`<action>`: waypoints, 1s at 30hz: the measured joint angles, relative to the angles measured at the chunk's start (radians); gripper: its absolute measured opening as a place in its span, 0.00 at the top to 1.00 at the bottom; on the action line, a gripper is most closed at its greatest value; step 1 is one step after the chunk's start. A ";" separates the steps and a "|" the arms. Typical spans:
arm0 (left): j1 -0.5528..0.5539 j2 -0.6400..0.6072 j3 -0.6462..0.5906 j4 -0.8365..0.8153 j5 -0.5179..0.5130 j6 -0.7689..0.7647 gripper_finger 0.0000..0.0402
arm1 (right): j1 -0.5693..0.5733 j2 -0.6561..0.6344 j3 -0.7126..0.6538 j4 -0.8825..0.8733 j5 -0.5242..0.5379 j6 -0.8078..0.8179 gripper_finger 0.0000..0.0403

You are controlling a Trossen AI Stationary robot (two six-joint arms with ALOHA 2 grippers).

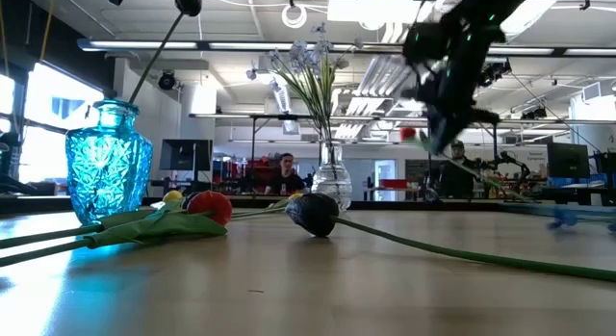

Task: Sort flowers into vase by color
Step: Put the top orange flower into the transparent vase

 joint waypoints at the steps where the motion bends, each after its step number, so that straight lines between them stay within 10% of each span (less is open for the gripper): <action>1: 0.000 0.000 0.000 0.000 0.000 0.000 0.68 | 0.015 -0.044 0.000 0.063 0.008 -0.003 0.98; 12: 0.000 0.000 0.000 0.000 -0.001 0.000 0.68 | 0.174 -0.156 0.004 1.045 0.057 -0.505 0.99; 30: 0.000 0.000 0.000 0.003 -0.002 0.000 0.68 | 0.129 0.062 0.002 1.122 0.000 -0.526 0.99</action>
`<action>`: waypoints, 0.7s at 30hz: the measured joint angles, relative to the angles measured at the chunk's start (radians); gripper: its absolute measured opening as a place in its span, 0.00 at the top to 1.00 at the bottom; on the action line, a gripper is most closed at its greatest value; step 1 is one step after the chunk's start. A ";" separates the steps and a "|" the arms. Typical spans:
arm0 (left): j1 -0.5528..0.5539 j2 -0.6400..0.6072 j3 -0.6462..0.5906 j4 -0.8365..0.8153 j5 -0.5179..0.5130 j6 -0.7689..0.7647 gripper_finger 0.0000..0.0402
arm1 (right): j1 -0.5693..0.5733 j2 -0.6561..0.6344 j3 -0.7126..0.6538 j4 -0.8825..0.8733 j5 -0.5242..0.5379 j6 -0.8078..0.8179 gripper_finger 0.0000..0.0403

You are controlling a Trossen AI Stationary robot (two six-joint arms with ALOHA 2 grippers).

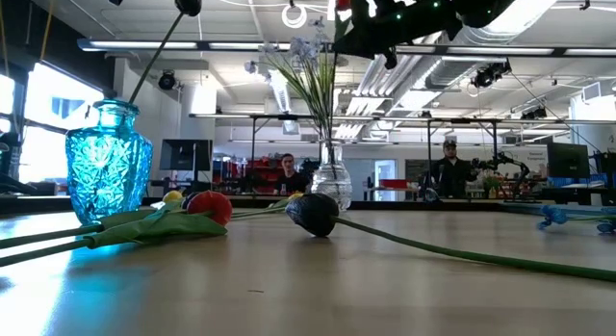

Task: Sort flowers into vase by color
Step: Put the top orange flower into the transparent vase

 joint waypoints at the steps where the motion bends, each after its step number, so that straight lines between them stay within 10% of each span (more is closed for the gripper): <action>1: 0.000 0.000 0.000 0.000 0.000 0.000 0.68 | 0.000 -0.001 0.000 -0.022 -0.001 -0.006 0.99; 9: 0.000 0.000 0.000 0.001 0.000 0.000 0.68 | 0.000 0.000 0.000 -0.186 -0.001 0.000 0.94; 15: 0.000 0.000 0.000 0.001 0.000 0.000 0.68 | -0.003 0.000 0.034 -0.277 -0.030 0.000 0.69; 21: 0.000 0.000 0.000 0.001 0.000 0.000 0.68 | -0.003 -0.001 0.239 -0.753 -0.054 0.000 0.47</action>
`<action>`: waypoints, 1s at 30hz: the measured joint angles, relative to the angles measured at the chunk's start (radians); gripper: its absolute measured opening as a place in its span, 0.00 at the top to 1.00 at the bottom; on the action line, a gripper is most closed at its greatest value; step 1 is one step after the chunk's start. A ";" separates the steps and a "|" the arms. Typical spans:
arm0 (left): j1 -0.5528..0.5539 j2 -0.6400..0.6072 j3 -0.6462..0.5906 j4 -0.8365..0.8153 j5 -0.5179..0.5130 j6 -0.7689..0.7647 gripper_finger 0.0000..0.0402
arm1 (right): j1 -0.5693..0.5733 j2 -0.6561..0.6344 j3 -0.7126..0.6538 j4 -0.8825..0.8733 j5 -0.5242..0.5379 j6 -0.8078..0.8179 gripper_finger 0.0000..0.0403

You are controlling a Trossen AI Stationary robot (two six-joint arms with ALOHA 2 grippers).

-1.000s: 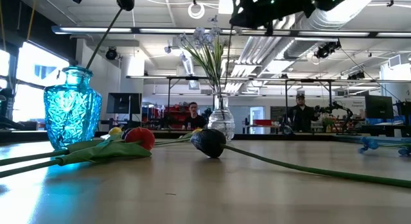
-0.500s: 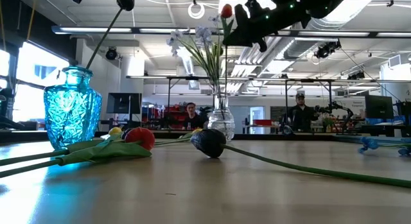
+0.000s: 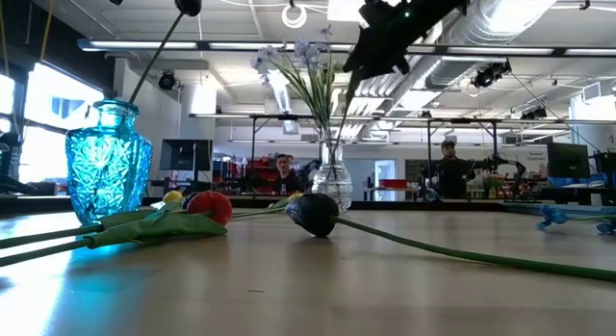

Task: Sort flowers into vase by color
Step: Put the top orange flower into the transparent vase, then put the blue flowers into the blue vase

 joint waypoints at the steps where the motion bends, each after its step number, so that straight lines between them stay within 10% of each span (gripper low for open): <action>1: 0.000 0.000 0.000 0.000 0.000 0.000 0.68 | 0.000 0.000 0.036 -0.077 0.000 0.000 0.45; 15: 0.000 0.000 0.000 -0.003 0.000 0.054 0.68 | 0.001 -0.002 0.413 -0.857 -0.056 0.306 0.41; 30: 0.000 0.000 0.000 -0.006 0.000 0.097 0.68 | 0.261 0.002 0.416 -1.090 -0.102 0.752 0.41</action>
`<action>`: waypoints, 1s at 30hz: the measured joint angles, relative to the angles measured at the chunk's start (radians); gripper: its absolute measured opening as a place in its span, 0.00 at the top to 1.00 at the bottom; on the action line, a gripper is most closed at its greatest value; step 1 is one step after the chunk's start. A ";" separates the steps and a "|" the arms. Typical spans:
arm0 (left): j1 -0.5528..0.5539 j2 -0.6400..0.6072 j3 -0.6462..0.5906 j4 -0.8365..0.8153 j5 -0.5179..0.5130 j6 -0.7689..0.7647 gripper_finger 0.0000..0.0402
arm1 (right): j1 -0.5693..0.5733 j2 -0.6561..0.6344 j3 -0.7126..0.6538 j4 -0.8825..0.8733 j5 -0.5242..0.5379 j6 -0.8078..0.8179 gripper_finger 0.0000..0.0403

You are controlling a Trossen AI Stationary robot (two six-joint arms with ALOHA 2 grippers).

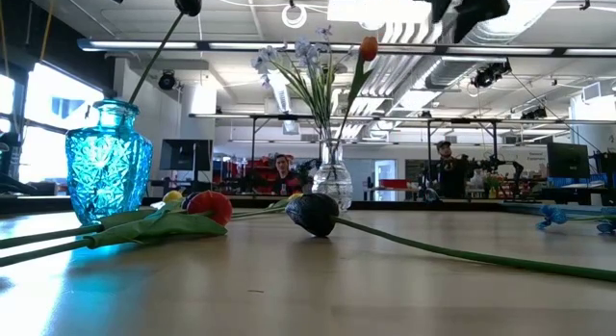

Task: Sort flowers into vase by color
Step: Put the blue flowers into the blue vase

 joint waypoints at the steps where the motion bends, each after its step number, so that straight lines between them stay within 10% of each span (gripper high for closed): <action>1: 0.000 0.000 0.000 0.000 0.000 0.006 0.68 | 0.016 0.000 -0.007 -0.029 -0.019 0.055 0.41; 9: 0.000 0.000 0.000 -0.029 0.016 0.008 0.68 | 0.189 -0.029 -0.299 -0.015 -0.311 0.426 0.41; 21: 0.000 0.000 0.000 -0.076 0.030 0.009 0.68 | 0.522 -0.030 -0.696 0.453 -0.656 0.836 0.41; 30: 0.000 0.000 0.000 -0.076 0.061 0.044 0.68 | 0.739 -0.030 -0.891 0.792 -0.607 1.226 0.41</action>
